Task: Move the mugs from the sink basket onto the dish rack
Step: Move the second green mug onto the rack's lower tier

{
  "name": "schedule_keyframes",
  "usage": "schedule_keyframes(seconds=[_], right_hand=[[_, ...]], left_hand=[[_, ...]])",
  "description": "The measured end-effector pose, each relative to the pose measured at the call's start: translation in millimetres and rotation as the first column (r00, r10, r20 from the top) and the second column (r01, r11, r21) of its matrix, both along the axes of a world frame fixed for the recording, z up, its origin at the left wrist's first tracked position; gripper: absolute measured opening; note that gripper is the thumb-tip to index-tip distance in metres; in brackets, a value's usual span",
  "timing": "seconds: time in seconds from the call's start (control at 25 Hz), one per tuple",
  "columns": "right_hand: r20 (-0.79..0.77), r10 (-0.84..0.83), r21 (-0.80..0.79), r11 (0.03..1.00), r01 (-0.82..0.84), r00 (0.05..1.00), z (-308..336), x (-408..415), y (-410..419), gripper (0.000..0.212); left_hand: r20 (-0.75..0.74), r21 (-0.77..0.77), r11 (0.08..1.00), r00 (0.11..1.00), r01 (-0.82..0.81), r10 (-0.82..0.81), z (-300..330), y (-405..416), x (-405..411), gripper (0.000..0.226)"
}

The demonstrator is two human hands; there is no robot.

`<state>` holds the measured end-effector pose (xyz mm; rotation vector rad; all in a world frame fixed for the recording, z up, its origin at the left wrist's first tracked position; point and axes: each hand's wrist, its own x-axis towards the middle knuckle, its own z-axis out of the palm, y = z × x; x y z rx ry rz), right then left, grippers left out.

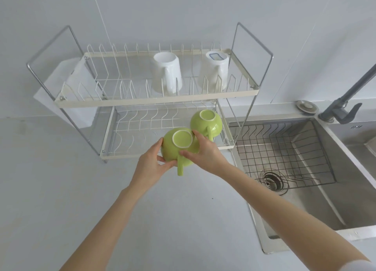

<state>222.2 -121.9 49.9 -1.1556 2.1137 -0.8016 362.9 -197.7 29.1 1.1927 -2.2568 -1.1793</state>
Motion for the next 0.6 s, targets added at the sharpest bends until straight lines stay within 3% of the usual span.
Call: schedule_keyframes(seconds=[0.6], right_hand=[[-0.028,0.081,0.128,0.989,-0.077,0.996,-12,-33,-104,0.075]], left_hand=[[0.107,0.032,0.997,0.992,-0.075,0.071,-22,-93,-36,0.079]])
